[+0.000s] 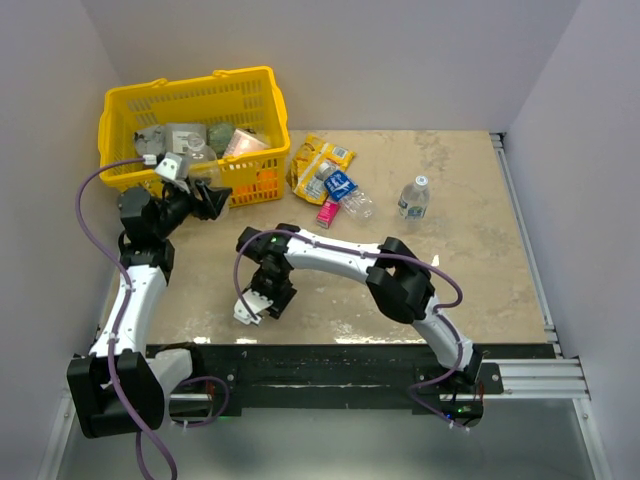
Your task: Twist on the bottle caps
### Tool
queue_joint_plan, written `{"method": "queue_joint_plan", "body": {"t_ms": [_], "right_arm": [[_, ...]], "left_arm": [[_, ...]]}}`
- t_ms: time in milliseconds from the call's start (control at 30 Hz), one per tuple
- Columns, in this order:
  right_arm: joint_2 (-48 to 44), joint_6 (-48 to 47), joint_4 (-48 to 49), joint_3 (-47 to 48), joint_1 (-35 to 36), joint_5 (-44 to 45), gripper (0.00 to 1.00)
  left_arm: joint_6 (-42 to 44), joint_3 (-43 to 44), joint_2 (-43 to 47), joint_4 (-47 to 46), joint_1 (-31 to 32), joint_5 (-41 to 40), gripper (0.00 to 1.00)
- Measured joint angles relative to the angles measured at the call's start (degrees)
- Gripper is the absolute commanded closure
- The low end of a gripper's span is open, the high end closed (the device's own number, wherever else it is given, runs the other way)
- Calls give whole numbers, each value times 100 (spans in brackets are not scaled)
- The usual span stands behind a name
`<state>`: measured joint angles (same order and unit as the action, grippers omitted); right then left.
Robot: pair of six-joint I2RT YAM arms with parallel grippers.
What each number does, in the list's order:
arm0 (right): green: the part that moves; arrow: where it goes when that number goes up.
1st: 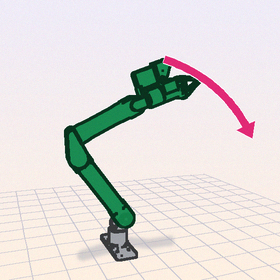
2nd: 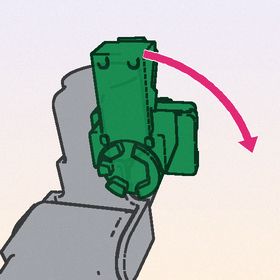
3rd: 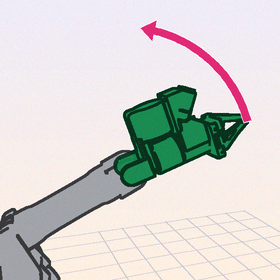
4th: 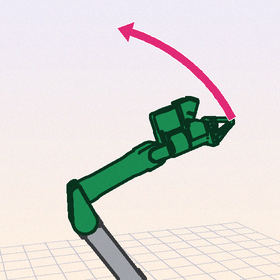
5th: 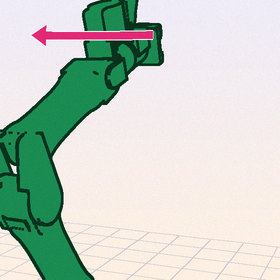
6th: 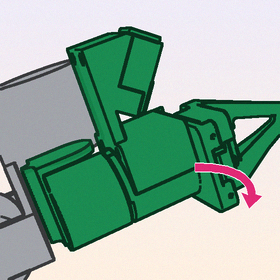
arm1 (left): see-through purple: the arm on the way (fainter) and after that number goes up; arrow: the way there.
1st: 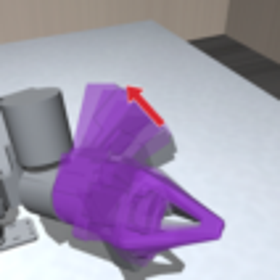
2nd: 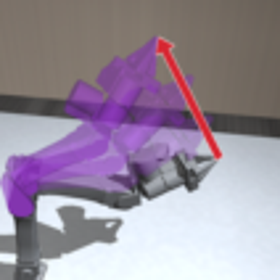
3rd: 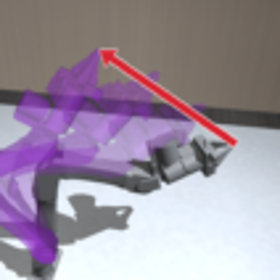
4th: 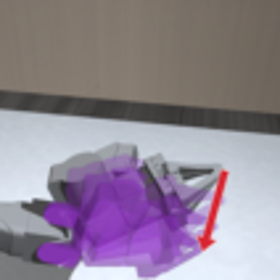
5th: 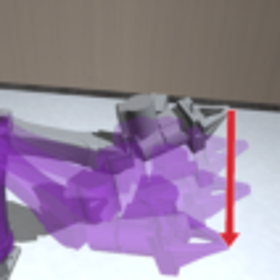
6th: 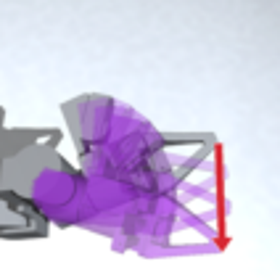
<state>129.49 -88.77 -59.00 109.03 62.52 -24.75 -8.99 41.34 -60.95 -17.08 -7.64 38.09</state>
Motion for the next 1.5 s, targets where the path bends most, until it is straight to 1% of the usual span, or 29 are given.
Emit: {"method": "queue_joint_plan", "body": {"t_ms": [133, 333, 400, 633, 767, 900, 1200, 1300, 1400, 1500], "right_arm": [[101, 26, -7, 55, 61, 0, 46], [197, 68, -22, 72, 103, 2, 51], [240, 81, -39, 101, 103, 17, 55], [258, 103, -133, 101, 103, 118, 62], [258, 129, -151, 101, 103, 125, 56], [258, 138, -151, 101, 103, 125, 55], [258, 223, -151, 101, 103, 103, 57], [262, 264, -164, 118, 103, 83, 59], [332, 295, -179, 227, 111, 68, 55], [376, 332, -175, 245, 118, 57, 57]], "left_arm": [[-4, -44, 22, -48, 0, 2, 100], [-46, -142, 33, -107, 0, 2, 100], [-46, -162, 33, -131, 0, 2, 100], [-48, -190, 33, -175, 0, 2, 100], [-50, -197, 33, -190, 0, 2, 100], [-57, -247, 33, -214, 0, 7, 100], [-96, -286, 15, -227, 0, 9, 100], [-96, -315, 15, -280, 0, 11, 100], [-96, -352, 15, -302, 0, 17, 100], [-98, -369, 11, -302, 0, 22, 100]]}}
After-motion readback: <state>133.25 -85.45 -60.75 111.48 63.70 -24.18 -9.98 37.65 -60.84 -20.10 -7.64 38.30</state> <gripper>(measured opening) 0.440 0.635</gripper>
